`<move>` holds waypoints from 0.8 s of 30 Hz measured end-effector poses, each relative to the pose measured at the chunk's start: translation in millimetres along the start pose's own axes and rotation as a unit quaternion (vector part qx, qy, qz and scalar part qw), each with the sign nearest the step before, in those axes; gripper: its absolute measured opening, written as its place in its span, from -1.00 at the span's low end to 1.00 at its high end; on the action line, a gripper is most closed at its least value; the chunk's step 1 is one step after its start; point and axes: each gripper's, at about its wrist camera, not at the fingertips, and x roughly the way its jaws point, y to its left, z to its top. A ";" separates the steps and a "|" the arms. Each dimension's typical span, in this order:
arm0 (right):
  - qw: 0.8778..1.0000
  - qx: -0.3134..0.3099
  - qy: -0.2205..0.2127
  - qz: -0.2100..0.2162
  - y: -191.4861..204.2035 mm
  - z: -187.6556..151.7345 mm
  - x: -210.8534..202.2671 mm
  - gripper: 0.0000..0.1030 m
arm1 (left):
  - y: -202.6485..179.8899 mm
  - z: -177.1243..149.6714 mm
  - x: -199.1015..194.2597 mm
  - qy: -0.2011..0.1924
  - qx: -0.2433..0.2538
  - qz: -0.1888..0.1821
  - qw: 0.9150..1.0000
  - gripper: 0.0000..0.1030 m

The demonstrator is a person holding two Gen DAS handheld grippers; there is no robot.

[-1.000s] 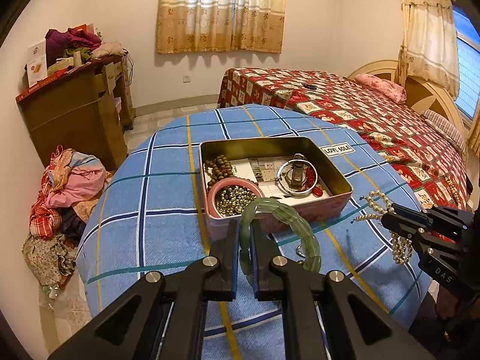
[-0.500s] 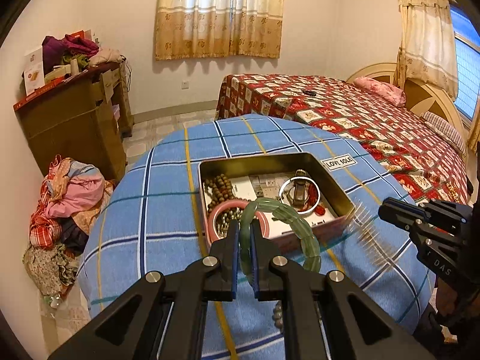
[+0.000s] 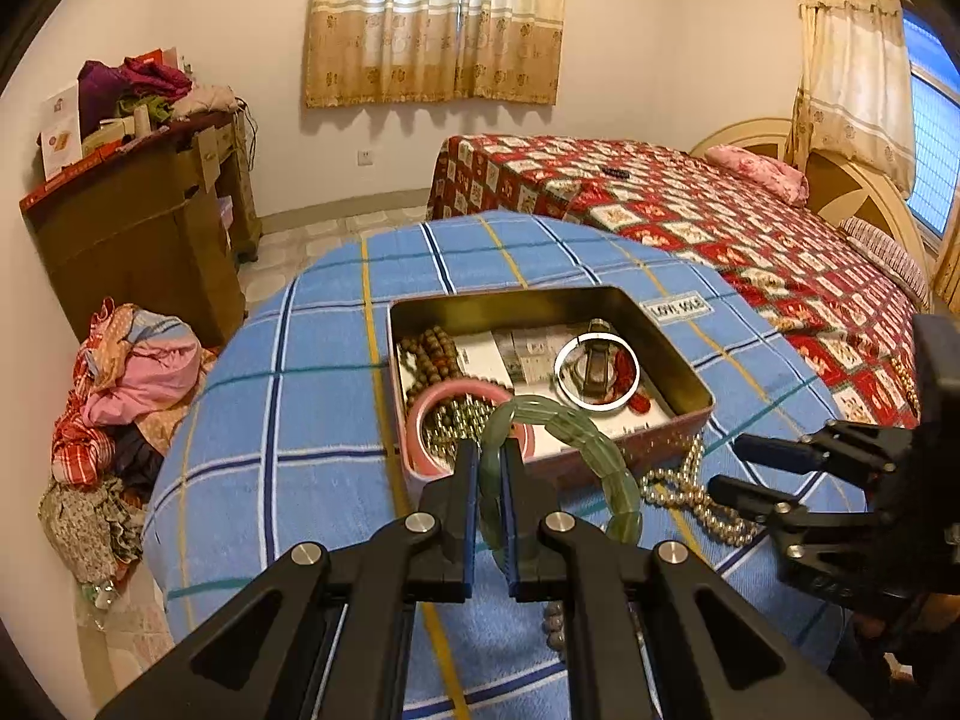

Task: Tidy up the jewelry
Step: 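Lift and carry the jade bangle and pearl necklace over the tin with both grippers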

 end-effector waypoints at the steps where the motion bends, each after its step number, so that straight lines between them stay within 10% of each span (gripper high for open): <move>1: 1.000 0.004 0.011 0.000 -1.5 -3.6 6.1 -0.28 | -0.5 -1.7 1.9 0.003 0.000 -0.001 1.000 -0.89; 8: 0.998 0.017 0.058 0.014 -7.7 -16.8 28.0 -0.29 | -2.3 -5.3 3.2 0.010 0.003 -0.001 1.000 -0.89; 11: 0.999 0.012 0.051 0.012 -7.0 -17.9 23.6 -0.69 | -4.0 -6.4 3.7 0.012 0.004 -0.001 1.000 -0.89; 24: 0.999 -0.004 -0.050 0.016 11.2 10.8 -38.5 -0.70 | -4.9 7.1 -3.3 -0.001 0.010 -0.002 1.000 -0.89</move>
